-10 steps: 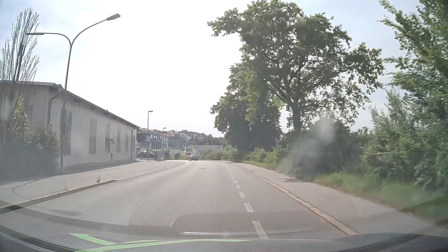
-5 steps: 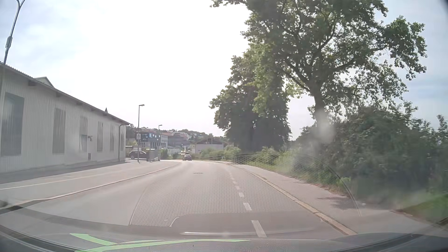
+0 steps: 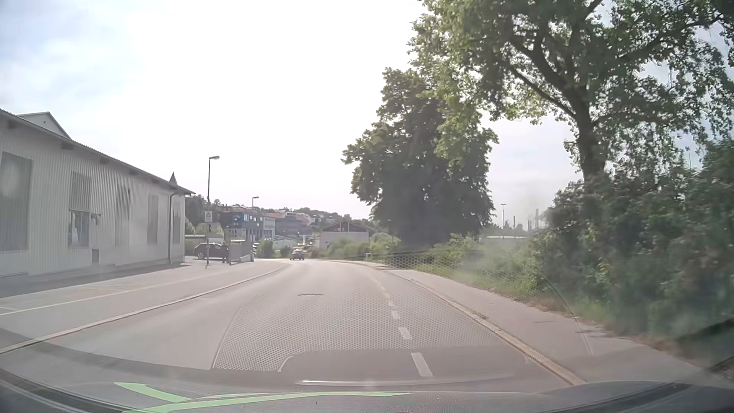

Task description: Follow the waypoints while adhering to traffic rules and regulations

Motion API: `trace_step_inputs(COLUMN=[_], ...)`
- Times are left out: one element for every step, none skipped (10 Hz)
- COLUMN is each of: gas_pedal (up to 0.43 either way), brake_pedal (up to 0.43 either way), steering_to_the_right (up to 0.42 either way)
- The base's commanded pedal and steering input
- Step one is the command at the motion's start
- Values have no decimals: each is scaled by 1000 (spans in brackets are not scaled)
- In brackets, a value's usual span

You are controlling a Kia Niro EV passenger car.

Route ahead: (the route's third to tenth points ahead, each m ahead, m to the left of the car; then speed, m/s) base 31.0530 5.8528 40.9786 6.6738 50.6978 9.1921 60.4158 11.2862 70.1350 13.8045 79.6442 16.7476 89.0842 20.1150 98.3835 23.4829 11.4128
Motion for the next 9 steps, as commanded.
trace_step_inputs(gas_pedal=[20,20,20,20,20,20,28,28,28], brake_pedal=[0,0,0,0,0,0,0,0,0], steering_to_the_right=[-7,-6,-6,-6,-6,-6,-6,-6,-7])
